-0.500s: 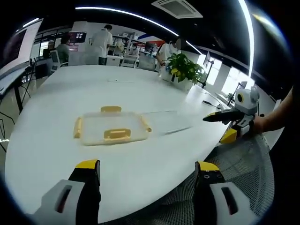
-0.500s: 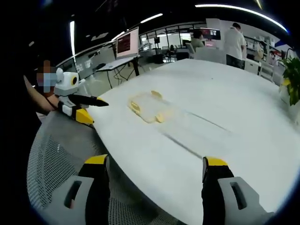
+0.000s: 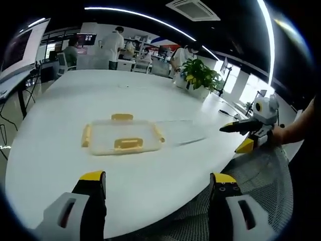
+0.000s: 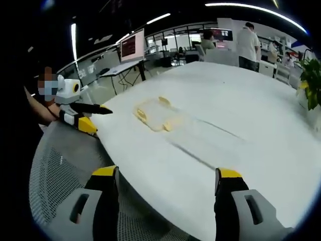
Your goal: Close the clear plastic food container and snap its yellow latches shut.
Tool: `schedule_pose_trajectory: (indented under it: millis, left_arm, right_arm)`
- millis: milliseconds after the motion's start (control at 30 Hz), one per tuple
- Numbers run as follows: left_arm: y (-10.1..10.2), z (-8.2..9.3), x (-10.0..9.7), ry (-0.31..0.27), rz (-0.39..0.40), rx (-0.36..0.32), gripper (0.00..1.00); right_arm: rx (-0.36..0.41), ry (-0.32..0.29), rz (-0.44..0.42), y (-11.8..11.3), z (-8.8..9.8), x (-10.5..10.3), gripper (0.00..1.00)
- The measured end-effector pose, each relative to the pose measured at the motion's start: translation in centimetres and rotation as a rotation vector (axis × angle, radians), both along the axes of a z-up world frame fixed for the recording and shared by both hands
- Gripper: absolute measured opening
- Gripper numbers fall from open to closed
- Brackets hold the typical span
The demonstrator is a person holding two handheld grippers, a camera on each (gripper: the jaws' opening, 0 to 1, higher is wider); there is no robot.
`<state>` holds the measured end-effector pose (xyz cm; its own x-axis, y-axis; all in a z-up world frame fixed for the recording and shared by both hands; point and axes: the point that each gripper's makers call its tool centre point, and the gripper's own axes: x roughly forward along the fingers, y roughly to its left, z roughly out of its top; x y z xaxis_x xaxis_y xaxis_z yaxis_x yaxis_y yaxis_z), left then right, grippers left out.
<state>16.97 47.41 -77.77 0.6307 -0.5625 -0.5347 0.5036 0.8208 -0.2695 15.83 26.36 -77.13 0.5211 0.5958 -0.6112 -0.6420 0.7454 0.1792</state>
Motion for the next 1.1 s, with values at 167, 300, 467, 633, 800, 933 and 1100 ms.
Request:
schedule_pose_trajectory:
  millis: [167,300,467,633,800,933,1100]
  left_arm:
    - [0.0,0.0,0.0,0.004,0.001,0.000,0.82]
    - [0.1,-0.1,-0.1,0.004,0.001,0.007,0.82]
    - [0.2,-0.1,0.0,0.002,-0.003,0.023,0.82]
    - [0.0,0.4,-0.1,-0.014,-0.023,0.033,0.79]
    - [0.0,0.9,-0.1,-0.028,-0.036,0.037,0.77]
    - [0.1,1.1,0.1,-0.025,-0.023,0.024,0.76]
    - [-0.1,1.3,0.0,-0.028,-0.039,0.028,0.75]
  right_arm:
    - [-0.006,-0.001,0.013,0.2,0.0,-0.1,0.75]
    - [0.007,-0.003,0.014,0.2,0.2,-0.1,0.75]
    - [0.007,-0.001,0.024,0.4,0.2,-0.1,0.76]
    - [0.016,0.020,0.045,0.7,0.3,-0.5,0.76]
    - [0.023,0.011,0.054,0.8,0.9,-0.4,0.75]
    - [0.040,0.023,0.062,1.0,1.2,-0.5,0.76]
    - [0.043,0.040,0.081,1.1,1.1,-0.7,0.76]
